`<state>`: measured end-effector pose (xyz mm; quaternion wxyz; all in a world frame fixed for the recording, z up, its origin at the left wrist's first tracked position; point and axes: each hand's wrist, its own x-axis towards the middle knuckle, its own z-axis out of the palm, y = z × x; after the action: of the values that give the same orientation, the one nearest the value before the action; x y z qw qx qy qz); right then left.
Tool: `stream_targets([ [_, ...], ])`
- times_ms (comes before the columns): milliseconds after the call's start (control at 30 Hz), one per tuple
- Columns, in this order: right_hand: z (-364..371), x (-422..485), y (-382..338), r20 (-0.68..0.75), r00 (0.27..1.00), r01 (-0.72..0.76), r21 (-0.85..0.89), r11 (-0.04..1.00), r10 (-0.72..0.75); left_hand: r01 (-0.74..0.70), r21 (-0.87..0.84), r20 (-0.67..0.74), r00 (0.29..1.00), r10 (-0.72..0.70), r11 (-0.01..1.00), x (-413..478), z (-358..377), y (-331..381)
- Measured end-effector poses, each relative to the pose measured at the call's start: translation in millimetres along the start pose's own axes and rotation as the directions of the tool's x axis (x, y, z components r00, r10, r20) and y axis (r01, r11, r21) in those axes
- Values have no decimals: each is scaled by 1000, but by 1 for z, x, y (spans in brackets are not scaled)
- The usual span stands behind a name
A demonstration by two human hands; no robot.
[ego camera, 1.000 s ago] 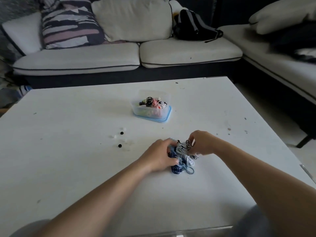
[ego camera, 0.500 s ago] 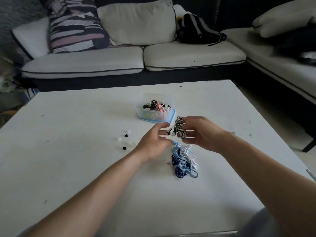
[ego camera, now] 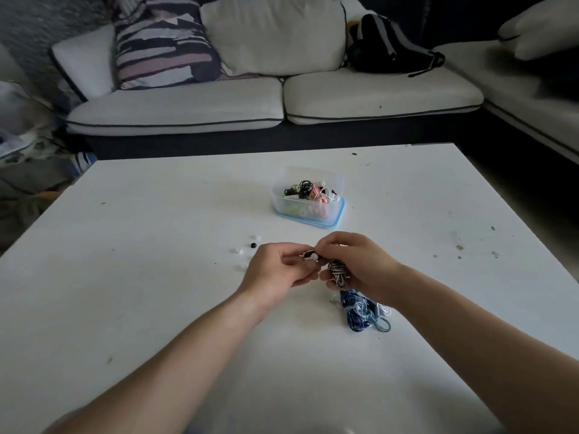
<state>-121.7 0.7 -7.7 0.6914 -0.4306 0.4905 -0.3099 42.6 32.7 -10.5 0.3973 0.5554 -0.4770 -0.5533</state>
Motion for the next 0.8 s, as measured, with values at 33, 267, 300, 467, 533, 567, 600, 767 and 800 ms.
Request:
stream_targets([
  [33, -1, -1, 1, 1, 1000, 8, -16, 1000, -8, -1, 16, 0, 1000, 1, 1000, -2, -1, 0],
  [267, -9, 9, 4, 56, 996, 80, -175, 981, -71, 41, 28, -43, 998, -39, 999, 12, -10, -6],
  [300, -9, 9, 6, 44, 995, 100, -178, 979, -93, 36, 28, -38, 999, -35, 999, 14, -10, -7],
  [467, -15, 20, 12, -11, 997, 78, -96, 992, -80, 24, 30, -20, 1000, -24, 999, 25, -9, -9],
  [533, -17, 22, 12, -13, 998, 57, -69, 996, -58, 14, 99, 10, 1000, -15, 995, 29, -15, -8],
  [567, -18, 22, 11, -13, 999, 50, -54, 997, -51, 6, 151, -6, 1000, -6, 988, 31, -21, -8],
  [600, -19, 22, 11, -13, 999, 44, -32, 999, -44, 4, 197, -52, 999, 6, 980, 35, -29, -7],
  [767, -15, 22, 11, -41, 999, -2, 50, 999, 4, 71, 448, -289, 955, 70, 891, 50, -82, -15],
  [800, -15, 22, 12, -46, 999, -6, 53, 999, 8, 85, 544, -290, 952, 93, 835, 51, -90, -20],
])
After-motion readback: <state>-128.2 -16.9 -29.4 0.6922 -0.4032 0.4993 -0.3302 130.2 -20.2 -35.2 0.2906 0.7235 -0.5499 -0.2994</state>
